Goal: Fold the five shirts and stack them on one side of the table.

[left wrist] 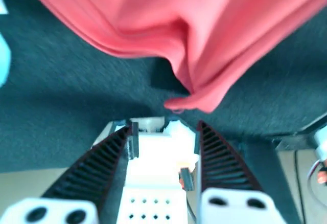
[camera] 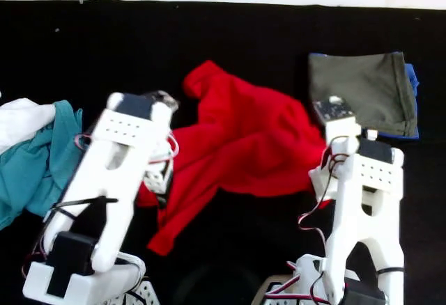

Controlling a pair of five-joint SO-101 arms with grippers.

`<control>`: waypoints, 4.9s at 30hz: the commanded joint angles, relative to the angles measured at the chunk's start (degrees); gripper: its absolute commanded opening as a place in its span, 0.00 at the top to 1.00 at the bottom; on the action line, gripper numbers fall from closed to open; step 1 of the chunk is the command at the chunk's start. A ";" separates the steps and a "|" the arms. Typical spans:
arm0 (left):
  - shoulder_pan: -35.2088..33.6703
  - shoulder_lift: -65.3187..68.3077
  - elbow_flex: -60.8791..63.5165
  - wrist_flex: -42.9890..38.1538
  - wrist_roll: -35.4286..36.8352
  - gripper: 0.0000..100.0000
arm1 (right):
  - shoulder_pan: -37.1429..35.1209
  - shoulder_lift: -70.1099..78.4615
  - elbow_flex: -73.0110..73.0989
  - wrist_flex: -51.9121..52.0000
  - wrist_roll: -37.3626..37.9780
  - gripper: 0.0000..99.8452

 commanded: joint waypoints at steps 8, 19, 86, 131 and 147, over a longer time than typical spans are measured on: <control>-2.15 -1.36 17.10 -24.79 -0.79 0.82 | 6.64 -2.33 -2.59 0.48 2.90 0.99; -12.88 26.95 -6.81 -23.12 -0.44 0.82 | 4.53 -2.33 -2.42 0.48 2.64 0.99; -11.82 17.89 4.09 -24.00 -2.81 0.99 | -6.20 -2.33 -2.68 -2.24 -3.96 0.99; -18.86 -29.41 -50.68 2.29 0.79 0.99 | 1.71 -4.97 -100.88 16.22 -5.54 0.99; -19.65 -40.31 -42.95 3.78 0.88 0.99 | 1.80 -14.11 -101.58 16.22 -5.54 0.99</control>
